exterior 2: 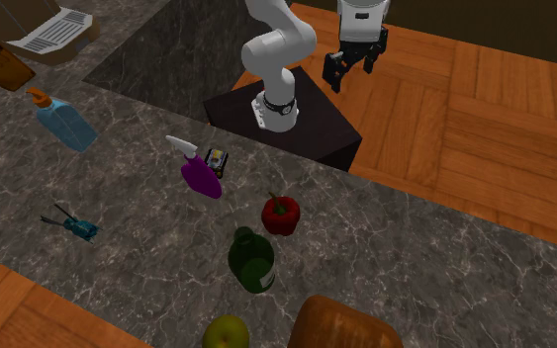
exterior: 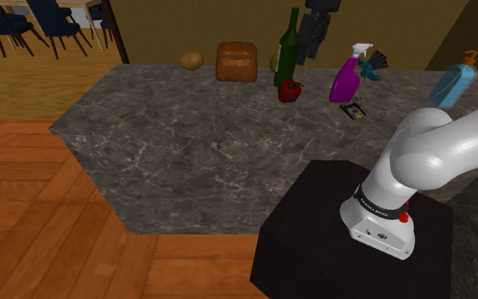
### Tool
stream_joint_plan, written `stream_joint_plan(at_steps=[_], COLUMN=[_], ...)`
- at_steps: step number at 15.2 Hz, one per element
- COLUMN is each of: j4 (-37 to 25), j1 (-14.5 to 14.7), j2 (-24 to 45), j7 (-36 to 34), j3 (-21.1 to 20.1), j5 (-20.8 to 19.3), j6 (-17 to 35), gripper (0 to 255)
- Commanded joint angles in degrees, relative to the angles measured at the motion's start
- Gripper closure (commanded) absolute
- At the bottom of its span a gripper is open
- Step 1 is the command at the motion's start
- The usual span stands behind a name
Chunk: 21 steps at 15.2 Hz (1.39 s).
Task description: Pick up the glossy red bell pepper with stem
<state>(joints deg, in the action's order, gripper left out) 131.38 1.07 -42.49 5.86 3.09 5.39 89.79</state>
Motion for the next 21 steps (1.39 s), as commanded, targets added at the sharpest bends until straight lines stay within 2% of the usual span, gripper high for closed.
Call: stream_joint_plan(at_steps=[1, 12, 21], j4=[0.0, -4.9, -12.5], j1=[0.0, -5.5, -9.4], j2=[0.0, 17.0, 32.8], j7=[0.0, 3.6, 7.2], j3=[0.0, 9.4, 16.7], j5=[0.0, -3.2, -2.5], j6=[0.0, 6.0, 8.9], gripper=[0, 0, 0])
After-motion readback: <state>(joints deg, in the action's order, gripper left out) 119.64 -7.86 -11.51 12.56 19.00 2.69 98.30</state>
